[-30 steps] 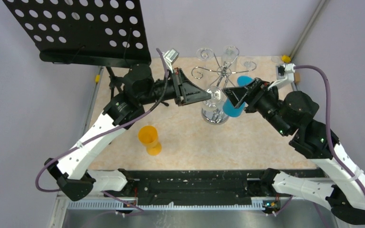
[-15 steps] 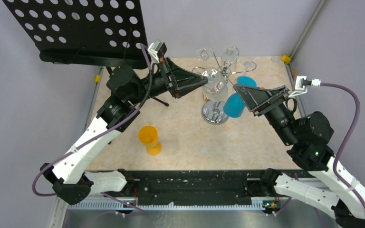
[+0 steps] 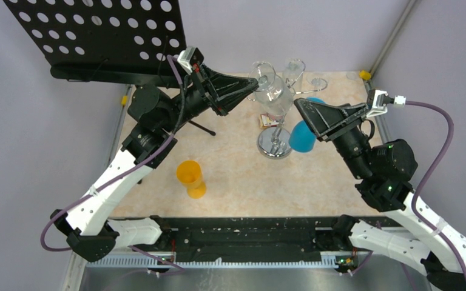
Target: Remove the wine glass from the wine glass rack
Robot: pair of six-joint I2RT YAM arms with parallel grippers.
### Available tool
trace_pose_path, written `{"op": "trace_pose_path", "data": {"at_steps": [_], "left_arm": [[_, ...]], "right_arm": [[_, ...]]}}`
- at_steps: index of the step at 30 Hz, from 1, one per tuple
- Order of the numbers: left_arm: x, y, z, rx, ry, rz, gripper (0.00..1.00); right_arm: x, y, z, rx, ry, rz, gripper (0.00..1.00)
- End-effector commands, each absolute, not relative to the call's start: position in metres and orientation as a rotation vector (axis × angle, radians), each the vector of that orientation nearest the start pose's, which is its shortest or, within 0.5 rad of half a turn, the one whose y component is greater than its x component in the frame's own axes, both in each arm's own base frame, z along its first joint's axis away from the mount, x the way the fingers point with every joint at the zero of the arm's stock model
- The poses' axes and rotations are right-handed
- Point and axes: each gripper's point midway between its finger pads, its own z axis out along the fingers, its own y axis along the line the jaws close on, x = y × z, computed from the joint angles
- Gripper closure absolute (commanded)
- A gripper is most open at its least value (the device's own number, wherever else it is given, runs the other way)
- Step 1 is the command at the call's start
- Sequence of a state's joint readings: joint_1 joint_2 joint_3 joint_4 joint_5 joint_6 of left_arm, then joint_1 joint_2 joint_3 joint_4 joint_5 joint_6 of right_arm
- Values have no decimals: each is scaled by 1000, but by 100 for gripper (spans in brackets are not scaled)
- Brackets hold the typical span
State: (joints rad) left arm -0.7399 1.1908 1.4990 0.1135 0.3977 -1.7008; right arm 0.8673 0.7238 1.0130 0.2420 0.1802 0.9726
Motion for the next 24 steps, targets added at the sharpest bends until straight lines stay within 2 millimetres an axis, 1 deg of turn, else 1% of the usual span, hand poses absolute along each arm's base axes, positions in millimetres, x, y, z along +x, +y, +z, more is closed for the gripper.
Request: {"op": "trace_pose_path", "data": {"at_steps": [1,8,12,15,21,22,24], "left_arm": [[145,-270,645,-186,1258,-2422,100],[145,-267,649,-187,1226,-2429,100],[150,-267,642,-245,1243,-2441,100],[151,-267,638,-275,1239,-2491,100],[147,-262,641,-286,1213,-2553,100],[147,-261,639,-304,1208,-2557,100],[153,-260,629,-365,1212,-2561,100]], "right_arm": [[167,210,533,216,1103,1610,20],[177,207,527,260,1116,1567,21],[177,205,530,265,1059,1579,23],[169,210,544,198,990,1613,26],[146,229,573,9,852,1730,32],[143,231,575,-12,833,1747,34],[136,230,580,-39,784,1772,40]]}}
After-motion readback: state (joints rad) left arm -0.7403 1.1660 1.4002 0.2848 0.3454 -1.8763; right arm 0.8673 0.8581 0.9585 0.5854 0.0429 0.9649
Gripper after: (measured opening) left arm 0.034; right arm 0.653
